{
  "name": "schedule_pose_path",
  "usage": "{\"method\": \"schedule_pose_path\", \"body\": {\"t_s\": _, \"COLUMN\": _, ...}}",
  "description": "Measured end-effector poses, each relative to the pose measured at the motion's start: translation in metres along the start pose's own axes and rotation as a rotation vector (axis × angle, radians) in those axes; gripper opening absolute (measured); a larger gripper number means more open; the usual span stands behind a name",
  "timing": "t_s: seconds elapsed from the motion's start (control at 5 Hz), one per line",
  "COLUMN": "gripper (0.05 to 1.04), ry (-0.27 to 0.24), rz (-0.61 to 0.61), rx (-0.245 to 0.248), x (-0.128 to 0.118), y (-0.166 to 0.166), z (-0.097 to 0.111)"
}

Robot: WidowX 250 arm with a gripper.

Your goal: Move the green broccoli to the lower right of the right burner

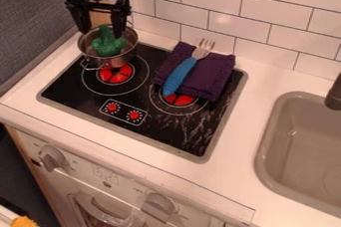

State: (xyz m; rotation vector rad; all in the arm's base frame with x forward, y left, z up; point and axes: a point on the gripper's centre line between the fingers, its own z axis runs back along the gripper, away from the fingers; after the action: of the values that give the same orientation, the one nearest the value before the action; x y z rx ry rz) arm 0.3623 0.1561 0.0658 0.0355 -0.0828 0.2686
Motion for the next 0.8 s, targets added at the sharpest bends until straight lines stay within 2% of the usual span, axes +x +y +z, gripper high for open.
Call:
{"method": "schedule_pose_path", "body": {"t_s": 0.4, "gripper": 1.001, "ry": 0.026, "rz": 0.027, "rx": 0.028, "x": 0.014, "y": 0.007, "z": -0.015}}
{"method": "schedule_pose_path", "body": {"t_s": 0.6, "gripper": 0.943, "ry": 0.031, "rz": 0.032, "rx": 0.034, "x": 0.018, "y": 0.008, "z": -0.021}}
{"method": "schedule_pose_path", "body": {"t_s": 0.8, "gripper": 0.64, "ry": 0.021, "rz": 0.033, "rx": 0.035, "x": 0.021, "y": 0.009, "z": -0.019}}
